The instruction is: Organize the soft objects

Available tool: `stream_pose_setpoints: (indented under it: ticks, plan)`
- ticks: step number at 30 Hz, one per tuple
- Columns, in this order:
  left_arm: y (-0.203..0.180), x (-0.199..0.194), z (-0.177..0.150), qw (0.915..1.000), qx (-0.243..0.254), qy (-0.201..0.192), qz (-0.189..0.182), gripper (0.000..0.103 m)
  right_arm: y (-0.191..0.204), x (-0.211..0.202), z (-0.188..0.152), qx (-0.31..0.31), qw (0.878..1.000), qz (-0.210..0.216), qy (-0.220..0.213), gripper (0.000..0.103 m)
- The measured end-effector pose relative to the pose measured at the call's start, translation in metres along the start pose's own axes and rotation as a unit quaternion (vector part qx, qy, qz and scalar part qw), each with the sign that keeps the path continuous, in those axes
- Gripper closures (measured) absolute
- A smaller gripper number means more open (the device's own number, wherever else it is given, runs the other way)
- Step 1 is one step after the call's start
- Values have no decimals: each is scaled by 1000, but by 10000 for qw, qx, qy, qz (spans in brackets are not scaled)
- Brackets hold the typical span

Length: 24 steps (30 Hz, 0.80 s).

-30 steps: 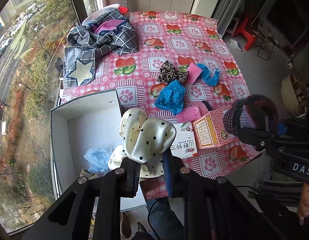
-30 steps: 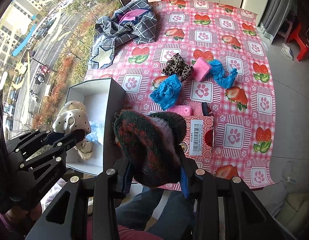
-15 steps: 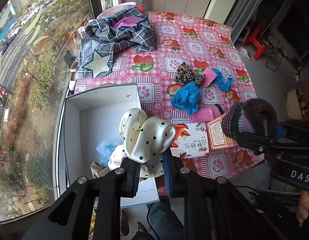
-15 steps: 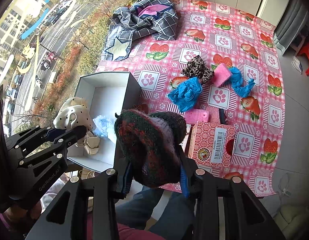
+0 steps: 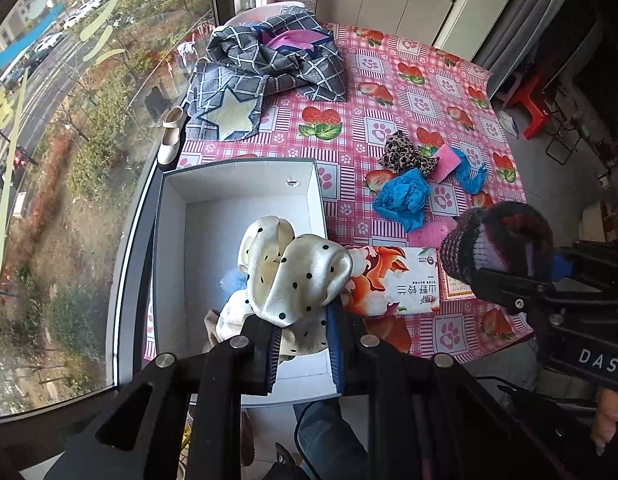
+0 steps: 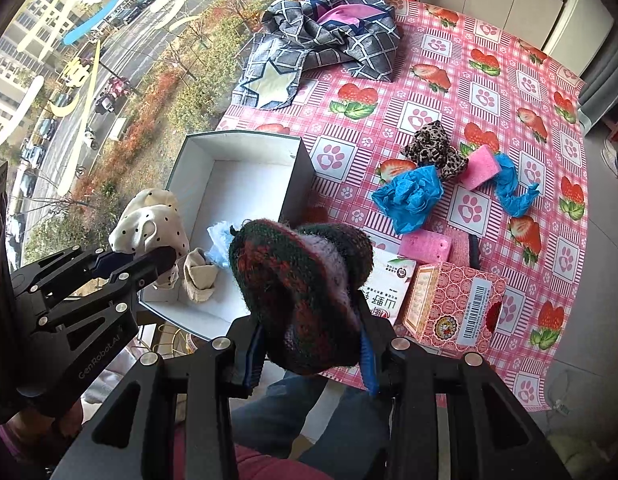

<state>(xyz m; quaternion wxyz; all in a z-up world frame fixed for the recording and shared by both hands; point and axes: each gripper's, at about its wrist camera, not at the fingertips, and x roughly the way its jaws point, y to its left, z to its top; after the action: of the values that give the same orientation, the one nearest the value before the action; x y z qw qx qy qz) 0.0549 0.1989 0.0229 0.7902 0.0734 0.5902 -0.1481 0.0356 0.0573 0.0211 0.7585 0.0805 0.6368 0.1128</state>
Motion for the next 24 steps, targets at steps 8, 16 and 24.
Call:
stream_pose_setpoints:
  ticks: [8,16,24]
  plan:
    - [20,-1,-4,9998,-203,22,46,81,19,9,9,-215,9997,49,100,63]
    - [35,-2,-6,9993,-362,20,80,81,35,14,17,-426,9990,69,141,63]
    - [43,0,-6,9988,-471,58,88,81,48,19,26,-625,9978,61,190,63]
